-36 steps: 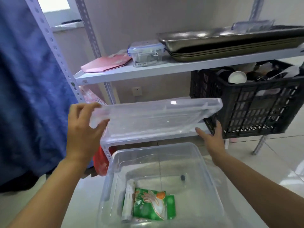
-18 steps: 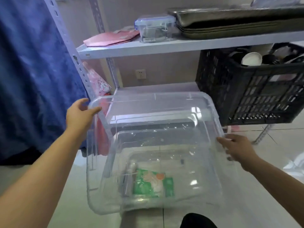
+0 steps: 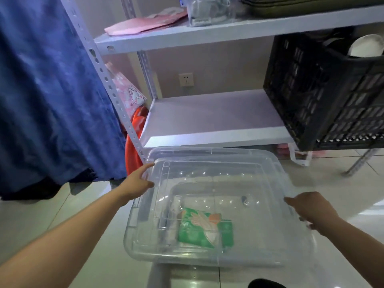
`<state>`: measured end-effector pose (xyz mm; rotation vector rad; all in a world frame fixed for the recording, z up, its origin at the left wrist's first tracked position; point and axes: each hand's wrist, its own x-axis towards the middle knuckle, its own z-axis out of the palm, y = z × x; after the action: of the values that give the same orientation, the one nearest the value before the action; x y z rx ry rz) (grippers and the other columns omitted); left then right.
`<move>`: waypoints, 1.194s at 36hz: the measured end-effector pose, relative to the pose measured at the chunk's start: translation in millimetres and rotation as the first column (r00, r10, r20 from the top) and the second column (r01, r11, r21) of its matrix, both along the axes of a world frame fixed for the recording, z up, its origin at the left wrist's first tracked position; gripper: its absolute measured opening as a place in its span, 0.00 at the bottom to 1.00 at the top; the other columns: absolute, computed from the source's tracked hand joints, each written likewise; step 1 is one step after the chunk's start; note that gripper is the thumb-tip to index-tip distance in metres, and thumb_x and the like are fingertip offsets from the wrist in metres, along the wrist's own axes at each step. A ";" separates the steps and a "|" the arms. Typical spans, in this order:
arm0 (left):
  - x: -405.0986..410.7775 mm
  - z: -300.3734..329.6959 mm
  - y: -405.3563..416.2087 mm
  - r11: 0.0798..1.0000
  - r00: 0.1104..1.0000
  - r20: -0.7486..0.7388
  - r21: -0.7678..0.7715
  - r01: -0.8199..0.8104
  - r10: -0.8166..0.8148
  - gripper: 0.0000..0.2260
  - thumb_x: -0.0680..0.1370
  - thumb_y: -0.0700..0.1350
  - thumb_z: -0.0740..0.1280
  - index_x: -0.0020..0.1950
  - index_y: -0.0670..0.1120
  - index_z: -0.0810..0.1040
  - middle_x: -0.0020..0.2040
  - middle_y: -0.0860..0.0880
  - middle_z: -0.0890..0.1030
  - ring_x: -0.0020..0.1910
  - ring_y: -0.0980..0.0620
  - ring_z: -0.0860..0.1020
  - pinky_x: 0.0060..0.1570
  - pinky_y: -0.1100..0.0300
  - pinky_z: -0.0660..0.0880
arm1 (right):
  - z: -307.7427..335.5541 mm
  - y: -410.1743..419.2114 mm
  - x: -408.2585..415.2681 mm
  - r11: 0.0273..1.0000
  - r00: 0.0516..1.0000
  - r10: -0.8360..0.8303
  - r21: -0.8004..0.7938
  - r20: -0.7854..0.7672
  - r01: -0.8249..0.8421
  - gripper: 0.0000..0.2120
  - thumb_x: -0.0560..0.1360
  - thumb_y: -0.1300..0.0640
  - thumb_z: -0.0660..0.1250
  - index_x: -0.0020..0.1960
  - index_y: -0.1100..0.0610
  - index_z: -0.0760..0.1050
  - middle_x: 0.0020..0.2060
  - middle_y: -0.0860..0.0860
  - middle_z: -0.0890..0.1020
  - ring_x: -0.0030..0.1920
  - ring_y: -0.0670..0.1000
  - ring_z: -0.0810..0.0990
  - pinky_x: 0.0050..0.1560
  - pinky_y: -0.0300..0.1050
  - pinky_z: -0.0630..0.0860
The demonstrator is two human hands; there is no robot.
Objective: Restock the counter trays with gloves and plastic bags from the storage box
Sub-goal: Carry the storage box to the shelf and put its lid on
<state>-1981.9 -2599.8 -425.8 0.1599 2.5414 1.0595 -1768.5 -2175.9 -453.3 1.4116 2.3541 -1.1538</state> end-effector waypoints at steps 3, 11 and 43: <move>4.2 -19.0 2.2 0.992 0.999 -0.044 -0.127 0.019 -0.024 0.28 0.77 0.36 0.65 0.74 0.56 0.67 0.77 0.44 0.66 0.72 0.39 0.68 0.69 0.43 0.68 | -12.0 -6.8 4.3 0.993 0.999 0.051 0.105 0.008 -0.051 0.18 0.72 0.44 0.71 0.37 0.59 0.80 0.35 0.57 0.81 0.38 0.60 0.81 0.42 0.49 0.77; 3.0 -37.2 -3.1 0.974 0.997 0.017 -0.212 0.079 -0.077 0.26 0.82 0.36 0.56 0.79 0.54 0.60 0.80 0.45 0.59 0.77 0.41 0.60 0.75 0.46 0.57 | -15.2 -15.8 1.8 0.970 0.994 0.106 0.223 -0.009 -0.101 0.27 0.73 0.40 0.68 0.65 0.56 0.77 0.56 0.57 0.82 0.54 0.61 0.80 0.54 0.53 0.76; -1.0 -19.3 -23.1 0.958 0.875 0.391 -0.107 -0.265 0.285 0.23 0.72 0.40 0.76 0.65 0.39 0.75 0.55 0.42 0.80 0.48 0.40 0.80 0.32 0.48 0.82 | 2.6 -159.9 -78.9 0.487 0.491 0.800 0.105 0.345 -0.867 0.59 0.59 0.36 0.79 0.76 0.32 0.43 0.80 0.49 0.41 0.78 0.64 0.36 0.68 0.79 0.48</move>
<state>-1982.9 -2622.9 -445.2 -0.4097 2.2461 1.0028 -1847.4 -2335.8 -450.7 0.2066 2.5132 -0.3320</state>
